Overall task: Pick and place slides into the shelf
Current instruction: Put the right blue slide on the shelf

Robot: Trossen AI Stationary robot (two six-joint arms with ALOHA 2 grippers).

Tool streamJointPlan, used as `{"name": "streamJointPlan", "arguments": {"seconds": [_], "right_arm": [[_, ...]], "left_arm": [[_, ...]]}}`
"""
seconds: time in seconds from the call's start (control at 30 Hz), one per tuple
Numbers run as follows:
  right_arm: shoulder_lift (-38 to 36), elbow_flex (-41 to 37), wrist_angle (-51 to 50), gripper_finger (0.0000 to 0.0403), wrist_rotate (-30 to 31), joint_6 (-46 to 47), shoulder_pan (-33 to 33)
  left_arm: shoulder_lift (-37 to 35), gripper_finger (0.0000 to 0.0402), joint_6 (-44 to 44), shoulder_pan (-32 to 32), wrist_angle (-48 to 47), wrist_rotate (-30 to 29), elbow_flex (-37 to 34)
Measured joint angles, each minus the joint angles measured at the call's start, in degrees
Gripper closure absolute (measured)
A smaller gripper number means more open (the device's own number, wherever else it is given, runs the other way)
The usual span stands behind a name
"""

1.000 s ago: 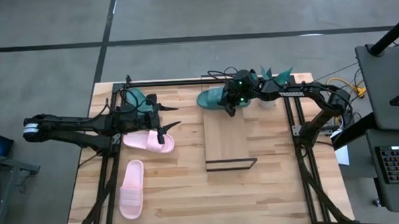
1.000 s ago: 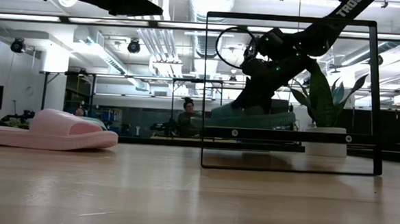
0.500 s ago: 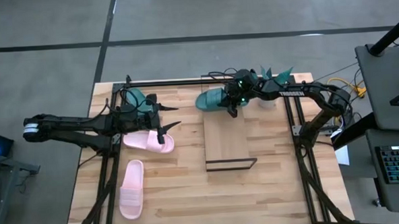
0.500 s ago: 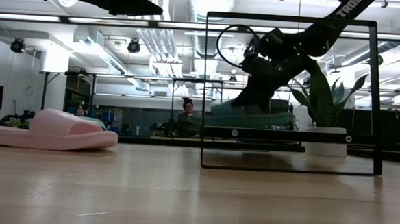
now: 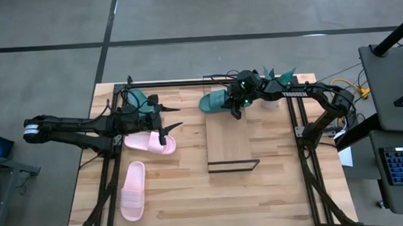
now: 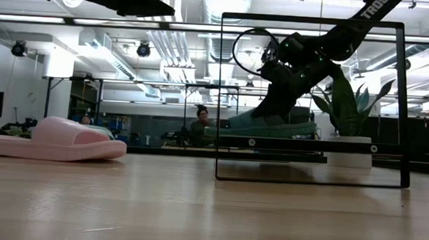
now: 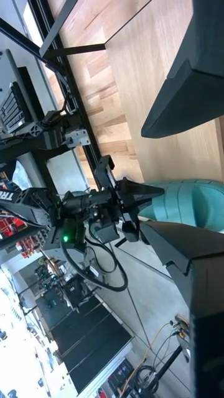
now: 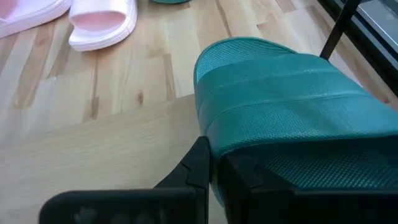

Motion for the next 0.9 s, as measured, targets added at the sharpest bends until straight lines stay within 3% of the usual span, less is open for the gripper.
{"name": "streamJointPlan", "arguments": {"seconds": [0.1,0.53,0.9], "right_arm": [[0.0,0.0,0.0,0.0373,0.0,0.73,0.0],[-0.04,0.02,-0.32,0.0221,0.01,3.09,-0.15],[-1.95,0.04,-7.64,0.02,0.06,2.62,-0.24]], "left_arm": [[0.0,0.0185,-0.02,0.0,-0.15,0.0,0.0],[0.0,0.0185,-0.04,-0.02,-0.15,0.0,0.0],[0.0,0.0185,-0.09,-0.02,-0.21,0.0,0.0]]}}
